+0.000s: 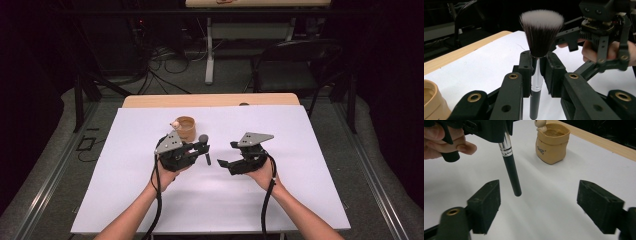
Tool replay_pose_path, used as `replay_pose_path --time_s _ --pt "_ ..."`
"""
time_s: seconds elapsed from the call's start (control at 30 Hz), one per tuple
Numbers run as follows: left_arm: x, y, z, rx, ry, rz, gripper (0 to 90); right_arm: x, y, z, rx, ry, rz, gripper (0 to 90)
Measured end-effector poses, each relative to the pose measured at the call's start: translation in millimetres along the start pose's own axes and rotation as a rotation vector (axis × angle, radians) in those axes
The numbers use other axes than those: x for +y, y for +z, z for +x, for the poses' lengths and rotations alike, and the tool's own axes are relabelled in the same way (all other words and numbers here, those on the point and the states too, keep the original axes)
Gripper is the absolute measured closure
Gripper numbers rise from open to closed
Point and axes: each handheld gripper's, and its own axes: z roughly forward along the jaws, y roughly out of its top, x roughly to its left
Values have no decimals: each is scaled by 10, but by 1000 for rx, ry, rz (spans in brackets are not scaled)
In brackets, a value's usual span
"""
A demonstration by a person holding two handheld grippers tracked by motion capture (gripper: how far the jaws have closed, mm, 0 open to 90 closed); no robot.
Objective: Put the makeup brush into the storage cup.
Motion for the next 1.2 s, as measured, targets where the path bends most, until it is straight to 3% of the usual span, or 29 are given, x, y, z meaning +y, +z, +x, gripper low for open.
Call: replay_pose_path --time_s 0.4,0.5,0.53,0.67,0.8,0.83,1.2 --pt "19 -66 71 29 -2 6 772 -143 -222 -156 -65 -1 31 83" --pt "31 -85 90 34 -7 2 772 -150 -254 -171 -70 -2 25 60" --pt "53 -108 104 61 -13 5 772 -152 -261 -176 -71 2 21 48" --pt "77 -141 156 52 -20 3 772 -175 -274 -198 -70 11 38 17" --pt "125 -183 204 83 -19 -2 772 -186 -290 -212 -67 4 42 2" --pt "135 -186 222 70 -22 -7 772 -187 -295 -215 -65 1 38 0" --pt "184 -179 312 99 -24 -4 772 -223 -385 -213 -73 -14 -1 0"
